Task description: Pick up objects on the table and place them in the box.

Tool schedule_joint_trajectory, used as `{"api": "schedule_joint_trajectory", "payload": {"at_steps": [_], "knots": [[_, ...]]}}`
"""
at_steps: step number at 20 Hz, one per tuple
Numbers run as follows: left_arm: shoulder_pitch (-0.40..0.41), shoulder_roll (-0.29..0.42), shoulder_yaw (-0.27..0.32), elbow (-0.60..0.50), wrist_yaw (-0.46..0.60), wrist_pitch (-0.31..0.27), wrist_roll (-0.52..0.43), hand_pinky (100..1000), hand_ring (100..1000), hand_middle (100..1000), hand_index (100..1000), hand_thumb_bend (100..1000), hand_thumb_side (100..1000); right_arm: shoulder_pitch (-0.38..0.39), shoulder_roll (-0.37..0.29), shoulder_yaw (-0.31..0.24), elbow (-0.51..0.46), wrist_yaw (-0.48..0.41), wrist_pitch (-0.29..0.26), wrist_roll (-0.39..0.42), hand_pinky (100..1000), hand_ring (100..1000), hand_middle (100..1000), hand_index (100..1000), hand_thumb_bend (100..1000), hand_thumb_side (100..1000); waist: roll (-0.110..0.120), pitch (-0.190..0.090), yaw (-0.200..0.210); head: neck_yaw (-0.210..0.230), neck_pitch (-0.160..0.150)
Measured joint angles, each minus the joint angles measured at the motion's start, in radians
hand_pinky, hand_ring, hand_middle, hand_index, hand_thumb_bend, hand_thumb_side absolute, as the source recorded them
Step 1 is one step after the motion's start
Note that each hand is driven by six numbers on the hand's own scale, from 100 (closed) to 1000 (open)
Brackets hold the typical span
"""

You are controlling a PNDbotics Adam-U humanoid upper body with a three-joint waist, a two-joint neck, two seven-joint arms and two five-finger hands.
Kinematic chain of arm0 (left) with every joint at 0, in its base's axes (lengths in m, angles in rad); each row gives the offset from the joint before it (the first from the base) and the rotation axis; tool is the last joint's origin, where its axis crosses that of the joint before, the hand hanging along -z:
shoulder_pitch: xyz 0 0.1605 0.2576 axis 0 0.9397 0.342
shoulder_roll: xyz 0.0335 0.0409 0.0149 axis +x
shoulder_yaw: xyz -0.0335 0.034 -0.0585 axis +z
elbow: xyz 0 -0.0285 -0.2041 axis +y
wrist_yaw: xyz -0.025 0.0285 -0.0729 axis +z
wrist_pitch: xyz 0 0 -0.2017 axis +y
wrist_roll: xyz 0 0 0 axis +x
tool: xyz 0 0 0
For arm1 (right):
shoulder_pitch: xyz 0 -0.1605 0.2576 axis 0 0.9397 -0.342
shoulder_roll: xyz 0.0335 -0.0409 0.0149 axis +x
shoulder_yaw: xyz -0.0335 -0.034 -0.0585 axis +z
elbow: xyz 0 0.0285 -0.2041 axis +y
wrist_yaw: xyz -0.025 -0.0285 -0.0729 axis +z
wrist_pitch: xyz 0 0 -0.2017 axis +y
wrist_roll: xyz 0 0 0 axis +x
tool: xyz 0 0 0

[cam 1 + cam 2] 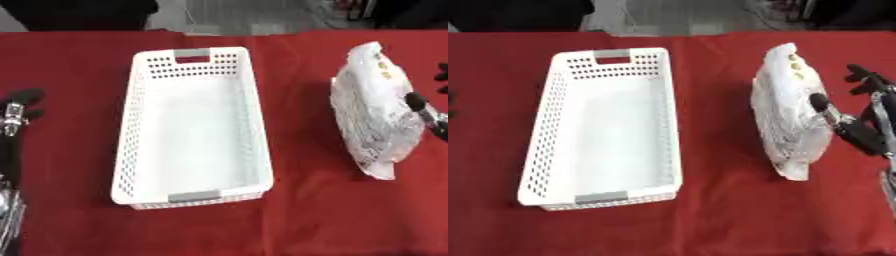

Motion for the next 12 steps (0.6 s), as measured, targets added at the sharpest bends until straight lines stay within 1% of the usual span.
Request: {"api": "schedule_joint_trajectory", "payload": {"at_steps": [2, 6, 7, 8, 12], "knots": [[0.0, 0.0, 0.0, 0.0, 0.0, 0.0, 0.0, 819, 859, 772, 793, 306, 1000, 0.0, 0.0, 0.004, 0.0, 0.0, -0.001, 0.004, 373, 726, 775, 953, 690, 996, 0.0, 0.0, 0.0, 0.0, -0.005], [0.0, 0.0, 0.0, 0.0, 0.0, 0.0, 0.0, 819, 859, 773, 793, 306, 1000, 0.0, 0.003, 0.01, 0.0, 0.0, -0.003, 0.012, 373, 726, 774, 952, 689, 996, 0.0, 0.0, 0.0, 0.0, -0.037], [0.0, 0.0, 0.0, 0.0, 0.0, 0.0, 0.0, 819, 859, 773, 793, 308, 1000, 0.0, 0.006, 0.011, 0.0, 0.0, -0.004, 0.012, 373, 726, 774, 953, 705, 1000, 0.0, 0.0, 0.0, -0.001, -0.042], [0.0, 0.0, 0.0, 0.0, 0.0, -0.001, -0.001, 819, 859, 773, 792, 306, 1000, 0.0, 0.009, 0.011, 0.0, 0.0, -0.004, 0.013, 373, 726, 774, 953, 689, 995, 0.0, 0.0, 0.0, -0.001, -0.046], [0.0, 0.0, 0.0, 0.0, 0.0, -0.001, -0.001, 819, 859, 773, 792, 306, 1000, -0.001, 0.009, 0.013, 0.0, 0.0, -0.008, 0.016, 373, 726, 774, 952, 688, 997, -0.001, 0.001, 0.003, -0.001, -0.047]]}}
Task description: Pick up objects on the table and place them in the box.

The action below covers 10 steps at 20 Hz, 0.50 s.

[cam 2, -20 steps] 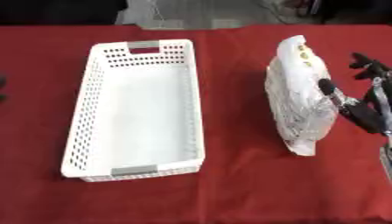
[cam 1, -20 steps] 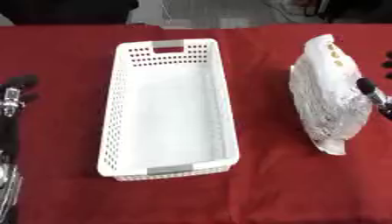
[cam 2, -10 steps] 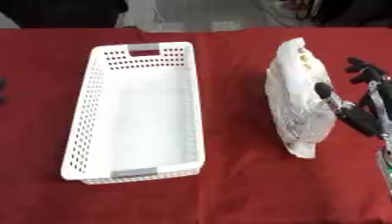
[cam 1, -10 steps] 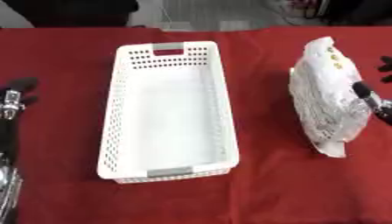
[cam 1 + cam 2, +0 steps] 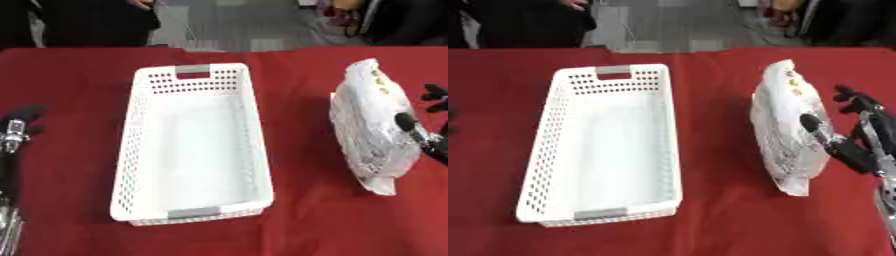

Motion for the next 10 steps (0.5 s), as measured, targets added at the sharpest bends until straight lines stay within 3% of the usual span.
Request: {"api": "schedule_joint_trajectory", "payload": {"at_steps": [10], "knots": [[0.0, 0.0, 0.0, 0.0, 0.0, 0.0, -0.001, 819, 860, 774, 792, 305, 1000, -0.005, 0.009, 0.017, 0.0, 0.0, -0.007, 0.016, 377, 727, 774, 951, 686, 996, 0.0, 0.003, 0.0, 0.0, 0.01]]}}
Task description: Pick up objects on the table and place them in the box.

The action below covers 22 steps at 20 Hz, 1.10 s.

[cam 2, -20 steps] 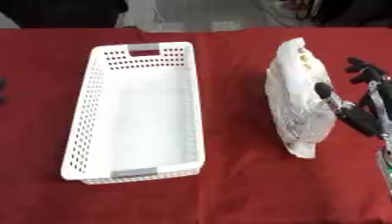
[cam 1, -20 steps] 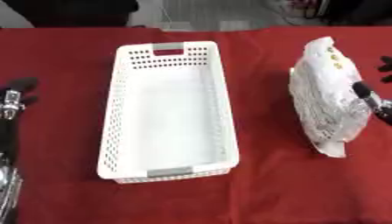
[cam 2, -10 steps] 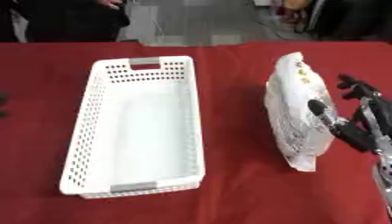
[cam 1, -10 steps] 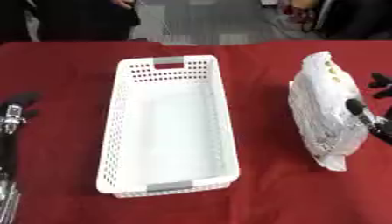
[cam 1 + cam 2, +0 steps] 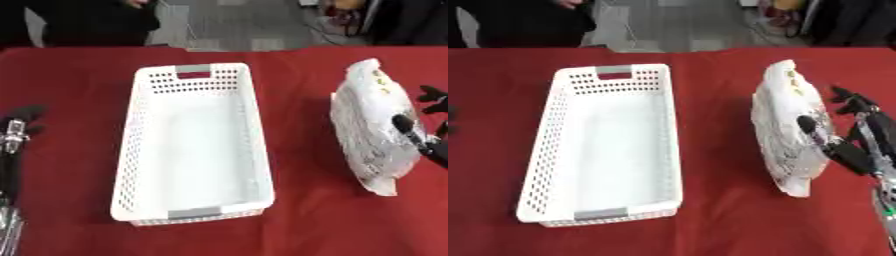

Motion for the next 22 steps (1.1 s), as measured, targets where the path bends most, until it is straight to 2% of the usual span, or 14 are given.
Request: {"api": "schedule_joint_trajectory", "payload": {"at_steps": [22], "knots": [[0.0, 0.0, 0.0, 0.0, 0.0, 0.0, -0.001, 820, 861, 775, 791, 302, 1000, -0.005, 0.026, 0.024, 0.051, 0.036, -0.016, 0.031, 393, 733, 787, 956, 682, 992, -0.001, 0.0, 0.0, 0.0, 0.025]]}}
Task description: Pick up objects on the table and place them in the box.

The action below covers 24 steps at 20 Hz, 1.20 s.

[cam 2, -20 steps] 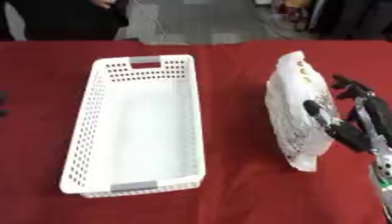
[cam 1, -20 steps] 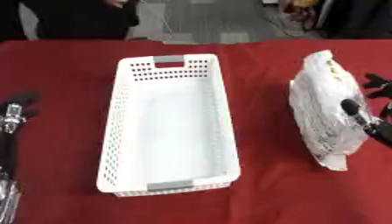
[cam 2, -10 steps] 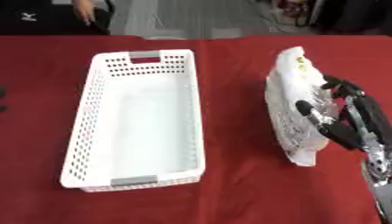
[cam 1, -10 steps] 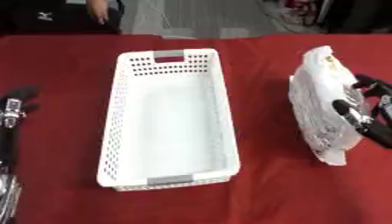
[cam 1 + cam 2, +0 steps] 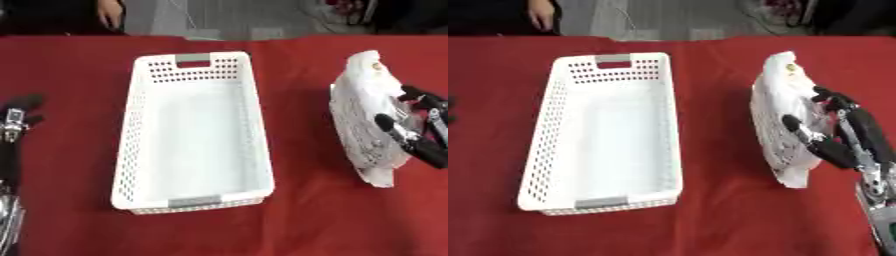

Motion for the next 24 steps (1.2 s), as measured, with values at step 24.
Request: {"api": "schedule_joint_trajectory", "payload": {"at_steps": [24], "knots": [[0.0, 0.0, 0.0, 0.0, 0.0, 0.0, 0.0, 821, 862, 776, 790, 299, 1000, -0.015, -0.01, -0.028, -0.033, 0.009, 0.033, -0.014, 389, 734, 786, 952, 681, 984, 0.0, 0.0, 0.0, 0.0, 0.0]]}}
